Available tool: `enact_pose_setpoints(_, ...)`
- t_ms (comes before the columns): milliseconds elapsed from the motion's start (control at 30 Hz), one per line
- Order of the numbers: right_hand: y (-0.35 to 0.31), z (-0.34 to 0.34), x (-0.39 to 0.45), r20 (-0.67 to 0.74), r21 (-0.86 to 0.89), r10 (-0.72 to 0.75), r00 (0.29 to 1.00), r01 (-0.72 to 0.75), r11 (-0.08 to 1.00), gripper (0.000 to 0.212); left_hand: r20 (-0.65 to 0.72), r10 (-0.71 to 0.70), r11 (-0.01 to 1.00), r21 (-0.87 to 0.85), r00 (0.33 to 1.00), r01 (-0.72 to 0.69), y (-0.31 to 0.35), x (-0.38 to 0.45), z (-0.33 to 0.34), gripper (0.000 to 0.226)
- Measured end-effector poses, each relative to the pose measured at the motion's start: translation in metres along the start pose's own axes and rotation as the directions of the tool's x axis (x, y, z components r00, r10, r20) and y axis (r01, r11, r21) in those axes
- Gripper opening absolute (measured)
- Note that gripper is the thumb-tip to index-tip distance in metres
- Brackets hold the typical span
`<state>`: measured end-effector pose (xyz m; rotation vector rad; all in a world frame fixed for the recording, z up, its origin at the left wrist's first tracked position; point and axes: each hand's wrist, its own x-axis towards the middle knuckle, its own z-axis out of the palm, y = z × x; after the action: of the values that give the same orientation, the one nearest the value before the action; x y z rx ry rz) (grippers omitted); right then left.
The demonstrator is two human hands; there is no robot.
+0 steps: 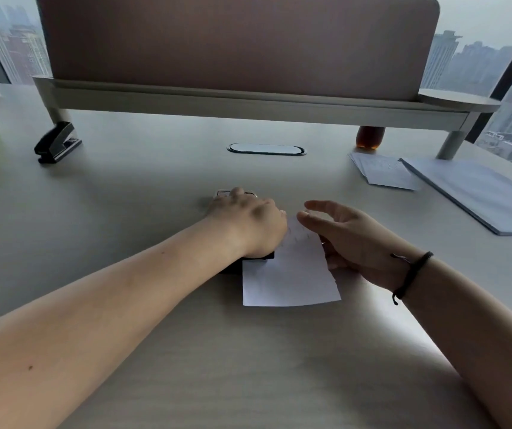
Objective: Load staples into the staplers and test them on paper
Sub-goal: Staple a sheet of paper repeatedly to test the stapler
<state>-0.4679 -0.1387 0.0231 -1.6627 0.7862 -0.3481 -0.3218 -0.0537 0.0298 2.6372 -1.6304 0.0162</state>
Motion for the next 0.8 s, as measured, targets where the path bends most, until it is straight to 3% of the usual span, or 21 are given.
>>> enact_pose_setpoints(167, 0.002, -0.002, 0.004, 0.004, -0.003, 0.012, 1.000, -0.012, 1.000, 0.051, -0.003, -0.002, 1.000, -0.008, 1.000, 0.002, 0.000, -0.001, -0.001, 0.046)
enact_pose_setpoints(333, 0.001, -0.001, 0.004, 0.047, 0.048, 0.020, 0.999, -0.022, 0.999, 0.058, -0.077, 0.050, 0.986, 0.165, 0.996, -0.037, 0.003, -0.004, 0.000, 0.030)
enact_pose_setpoints(533, 0.000, 0.002, 0.000, 0.057, 0.040, -0.022, 0.998, 0.019, 0.999, 0.071, -0.066, 0.049, 0.979, 0.200, 0.997, -0.035, 0.003, -0.002, 0.000, 0.034)
enact_pose_setpoints(667, 0.002, 0.005, 0.001, 0.058, -0.016, -0.037, 0.998, 0.038, 0.999, 0.082, 0.015, 0.058, 0.960, 0.275, 0.998, -0.060, 0.006, -0.002, -0.001, 0.040)
enact_pose_setpoints(800, 0.008, 0.010, 0.003, 0.051, -0.047, -0.094, 0.994, 0.097, 0.994, 0.086, -0.033, 0.052, 0.991, 0.125, 0.998, -0.048, 0.005, -0.004, 0.001, 0.033)
